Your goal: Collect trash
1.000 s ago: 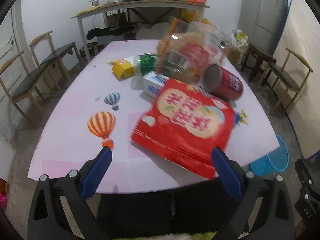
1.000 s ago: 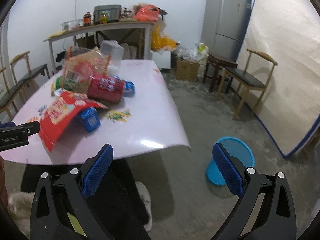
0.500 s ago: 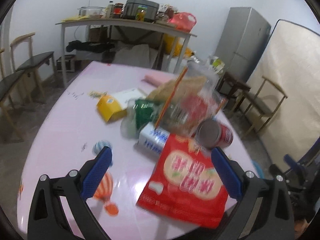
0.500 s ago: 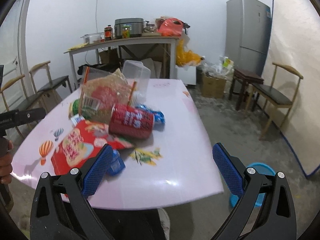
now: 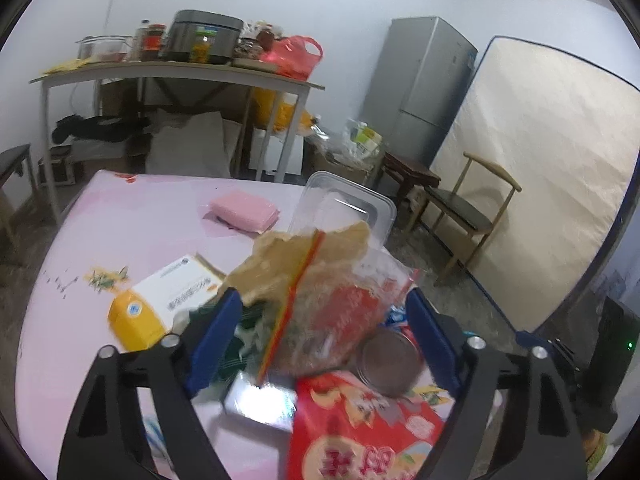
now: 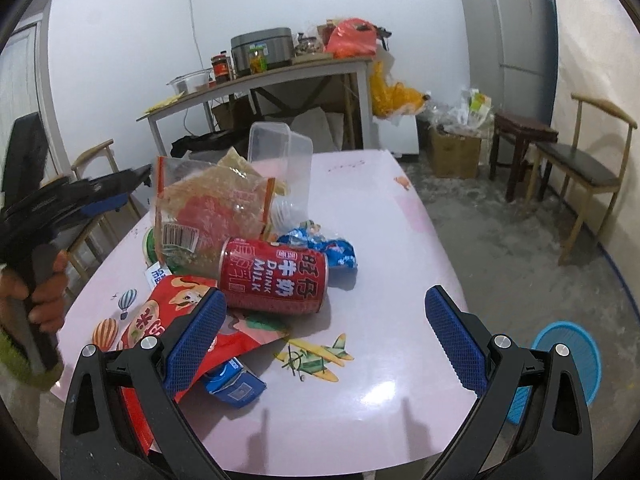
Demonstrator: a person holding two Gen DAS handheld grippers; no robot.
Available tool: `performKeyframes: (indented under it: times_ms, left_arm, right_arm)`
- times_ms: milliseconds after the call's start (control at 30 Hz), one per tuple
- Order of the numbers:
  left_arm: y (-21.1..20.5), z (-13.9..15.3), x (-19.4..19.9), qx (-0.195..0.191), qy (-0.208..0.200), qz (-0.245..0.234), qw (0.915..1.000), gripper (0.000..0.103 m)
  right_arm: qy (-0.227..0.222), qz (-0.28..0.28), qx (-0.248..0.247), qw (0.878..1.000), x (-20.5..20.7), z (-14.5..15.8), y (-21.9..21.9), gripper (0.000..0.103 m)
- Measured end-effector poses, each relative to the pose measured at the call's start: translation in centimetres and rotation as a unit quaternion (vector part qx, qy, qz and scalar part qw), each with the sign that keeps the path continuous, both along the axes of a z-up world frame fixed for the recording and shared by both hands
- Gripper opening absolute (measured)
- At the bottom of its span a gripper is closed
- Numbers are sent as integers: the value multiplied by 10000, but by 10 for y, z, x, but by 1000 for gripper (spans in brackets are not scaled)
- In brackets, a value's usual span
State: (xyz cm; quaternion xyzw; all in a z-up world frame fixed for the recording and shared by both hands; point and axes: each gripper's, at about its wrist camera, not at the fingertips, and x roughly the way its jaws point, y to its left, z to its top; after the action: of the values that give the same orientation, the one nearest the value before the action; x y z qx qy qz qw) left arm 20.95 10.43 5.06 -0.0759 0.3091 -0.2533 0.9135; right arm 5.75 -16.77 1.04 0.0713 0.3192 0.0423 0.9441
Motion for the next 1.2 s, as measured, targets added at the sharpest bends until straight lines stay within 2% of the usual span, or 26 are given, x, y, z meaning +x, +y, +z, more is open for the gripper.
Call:
performKeyframes:
  times_ms: [133, 200, 267, 400, 500, 600, 667, 833, 867, 900, 1033, 1200]
  left_arm:
    - [1, -5, 36, -168, 225, -223, 9994, 72]
    - [2, -11, 48, -245, 379, -417, 9981, 64]
    - [1, -15, 52, -302, 498, -578, 9966, 53]
    - [-3, -14, 36, -363, 378, -1053, 9931, 47]
    - [-11, -15, 21, -187, 307, -1241, 9916, 47]
    - [-17, -20, 18, 17, 385, -1244, 9915, 43]
    - [-20, -24, 17, 122, 431, -1211, 9916, 30]
    - [-21, -26, 11, 197, 317, -1129, 9929, 19]
    - [-20, -25, 9, 204, 268, -1103, 9933, 12]
    - [-20, -24, 8, 224, 245, -1067, 9937, 10]
    - [-16, -21, 4, 82, 183, -930, 9955, 7]
    - [-7, -9, -8, -312, -41, -796, 9963, 6]
  right_arm:
    - [150, -25, 97, 9998, 3, -7, -6, 95]
    - [217, -48, 124, 9997, 4, -10, -8, 96]
    - [270, -63, 142, 9995, 5, -13, -10, 95]
    - [331, -46, 115, 9994, 6, -15, -9, 95]
    - [357, 11, 135, 9993, 9, -14, -8, 94]
    - [370, 99, 305, 9988, 11, -10, -8, 93]
    - [363, 143, 432, 9983, 12, -7, -8, 93]
    - [447, 298, 703, 9961, 19, -3, -8, 93]
    - [479, 343, 746, 9955, 22, -3, -7, 93]
    - [530, 401, 796, 9946, 26, -4, -7, 93]
    - [873, 541, 1015, 9895, 47, -9, -6, 94]
    - [1020, 566, 1191, 9860, 64, -10, -2, 95]
